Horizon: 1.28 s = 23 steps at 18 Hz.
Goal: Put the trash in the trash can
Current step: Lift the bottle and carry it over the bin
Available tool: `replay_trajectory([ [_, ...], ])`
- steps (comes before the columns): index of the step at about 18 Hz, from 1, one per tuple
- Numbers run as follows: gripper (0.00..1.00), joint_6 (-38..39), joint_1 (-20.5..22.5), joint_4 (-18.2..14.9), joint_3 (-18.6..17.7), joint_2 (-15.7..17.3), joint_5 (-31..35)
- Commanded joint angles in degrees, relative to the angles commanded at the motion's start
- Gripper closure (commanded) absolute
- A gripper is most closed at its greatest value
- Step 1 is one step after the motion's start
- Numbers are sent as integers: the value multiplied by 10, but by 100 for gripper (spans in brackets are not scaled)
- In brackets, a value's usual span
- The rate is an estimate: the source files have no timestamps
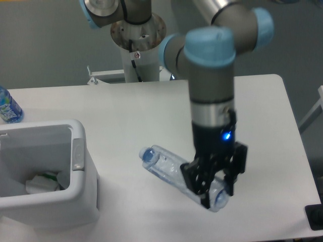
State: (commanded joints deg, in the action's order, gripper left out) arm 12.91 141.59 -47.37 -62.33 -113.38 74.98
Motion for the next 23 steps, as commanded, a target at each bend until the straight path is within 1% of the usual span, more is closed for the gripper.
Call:
replay_trajectory([
  [1,42,10,-1,1,7,0,-9],
  [3,42,12,-6,3,9,1,-19],
  [4,42,12,-12,11,9,2,-25],
  [6,42,14,-39,22,9,3,-34],
  [11,42,16,-101,22,0,7,-35],
  [13,41,16,-133,22,-15,7,-34],
  [15,41,16,-162,22,-46,15,-32],
  [16,41,16,-168,23,-60,18,-32],
  [17,40,16,-175,23,-67,20,-32],
  [18,36,15,-181,23,-68,19,-31],
  [20,1,6,-184,27,-68,15,-30],
  [23,0,-3,-184,30,-68,15,-31],
])
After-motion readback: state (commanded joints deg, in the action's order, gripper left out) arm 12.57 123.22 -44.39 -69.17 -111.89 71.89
